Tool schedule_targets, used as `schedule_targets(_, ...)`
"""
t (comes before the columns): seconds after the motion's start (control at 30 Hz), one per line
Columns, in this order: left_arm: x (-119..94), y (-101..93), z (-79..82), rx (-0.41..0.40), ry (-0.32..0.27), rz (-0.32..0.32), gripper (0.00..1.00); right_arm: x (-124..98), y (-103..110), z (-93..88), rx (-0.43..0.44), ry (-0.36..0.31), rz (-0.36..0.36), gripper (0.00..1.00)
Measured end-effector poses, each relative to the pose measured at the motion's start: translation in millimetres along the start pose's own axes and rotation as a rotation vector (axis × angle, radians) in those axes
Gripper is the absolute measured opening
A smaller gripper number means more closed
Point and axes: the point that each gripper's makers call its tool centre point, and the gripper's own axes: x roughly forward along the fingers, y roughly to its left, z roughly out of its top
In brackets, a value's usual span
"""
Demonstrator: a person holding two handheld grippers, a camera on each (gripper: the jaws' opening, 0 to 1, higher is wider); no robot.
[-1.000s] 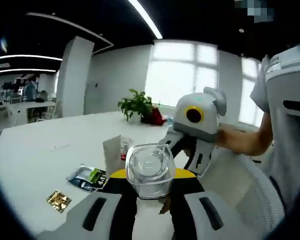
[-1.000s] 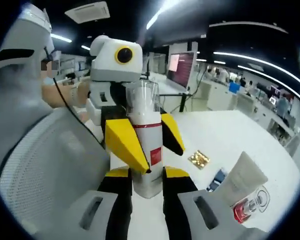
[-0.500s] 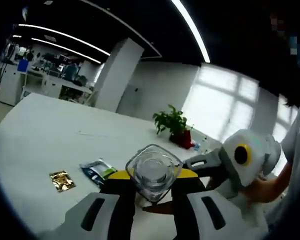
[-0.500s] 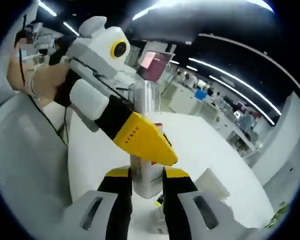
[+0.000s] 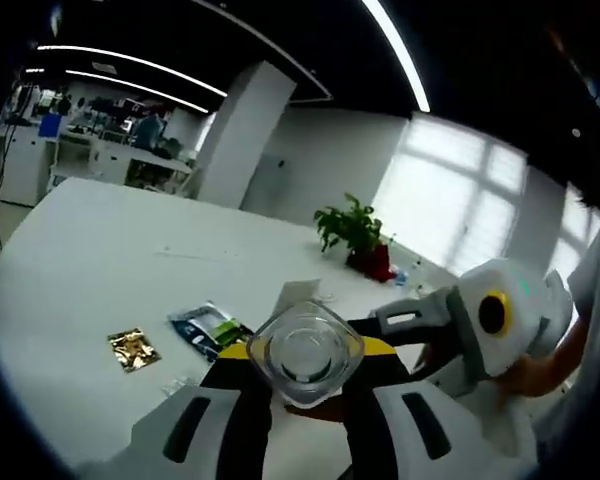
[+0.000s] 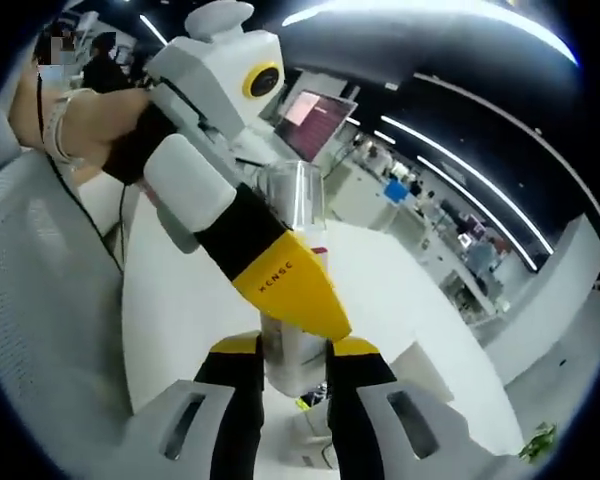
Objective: Arrange the skincare products in the storage area until every visible bottle or jar stands upright without overlapping.
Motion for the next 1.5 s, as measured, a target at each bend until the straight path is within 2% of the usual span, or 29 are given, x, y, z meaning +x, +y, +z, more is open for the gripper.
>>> schedule_targets(0.07,-1.1,-0.9,0.4,0.053,0.013,-0.012,0.21,-0.8,1.3,1.7,-0.001,-0.018,0.018,0.23)
schedule_targets(0.17,-1.0,-4.1,-6.1,0.115,0.062,-0.032,0.21,-1.4,7.5,-0.6,0.045,-0.025,0.068,0.22)
schedule_targets(0.2,-1.1,-6.2,-10.1,0.142,0.091,-0.048,0.21,-2.3,8.8,-2.1,0.040,-0.023,0.086,0.22)
schedule_targets(0.27,-0.8,-6.4,-12.5,0.169,0.112,-0.072,0.21,-3.7,12.2,-2.8,0.053,-0.029,0.113,0.21)
schedule_targets(0.37,-3.7,-10.0,-17.3,0.271,0.153,-0.117,0.21,-5.5,18.7,-2.3,0.094,-0.045,0.172,0.20)
schedule_targets(0.4,-6.2,-10.7,-22.6,0.279,0.197,-0.127,0.21,-5.8,21.2,-2.7,0.098,-0.046,0.192,0.20)
schedule_targets(0.47,-8.2,-13.0,-25.1,0.338,0.230,-0.156,0.21,-5.8,25.3,-2.1,0.082,-0.054,0.219,0.19)
schedule_targets(0.57,-9.1,-14.0,-26.3,0.337,0.241,-0.165,0.21,-6.0,27.8,-2.1,0.082,-0.055,0.234,0.19)
schedule_targets(0.6,-10.1,-15.5,-27.5,0.347,0.250,-0.181,0.21,-3.8,35.7,-3.2,0.080,-0.059,0.252,0.19)
schedule_targets(0.73,-11.3,-18.3,-25.7,0.347,0.253,-0.195,0.21,-3.0,39.8,-2.1,0.083,-0.072,0.256,0.19)
schedule_targets(0.9,-10.4,-19.0,-21.2,0.319,0.230,-0.185,0.21,-3.3,38.3,-0.2,0.085,-0.075,0.241,0.19)
schedule_targets(1.03,-8.3,-19.9,-7.9,0.324,0.146,-0.162,0.21,-4.9,26.4,3.3,0.123,-0.074,0.184,0.18)
schedule_targets(1.07,-6.1,-19.4,-2.8,0.322,0.114,-0.150,0.21,-4.4,20.5,4.1,0.135,-0.080,0.151,0.18)
schedule_targets(1.13,-4.8,-19.0,-1.6,0.310,0.107,-0.141,0.21,-4.7,18.4,3.6,0.145,-0.071,0.137,0.18)
schedule_targets(1.23,-0.6,-16.2,1.9,0.275,0.078,-0.103,0.21,-4.1,15.8,1.7,0.152,-0.058,0.113,0.17)
schedule_targets(1.27,1.3,-13.9,4.3,0.233,0.054,-0.073,0.21,-3.5,14.8,1.2,0.166,-0.053,0.104,0.17)
schedule_targets(1.5,6.5,-5.5,7.3,0.183,-0.008,0.028,0.21,-3.0,9.0,3.0,0.202,-0.054,0.057,0.17)
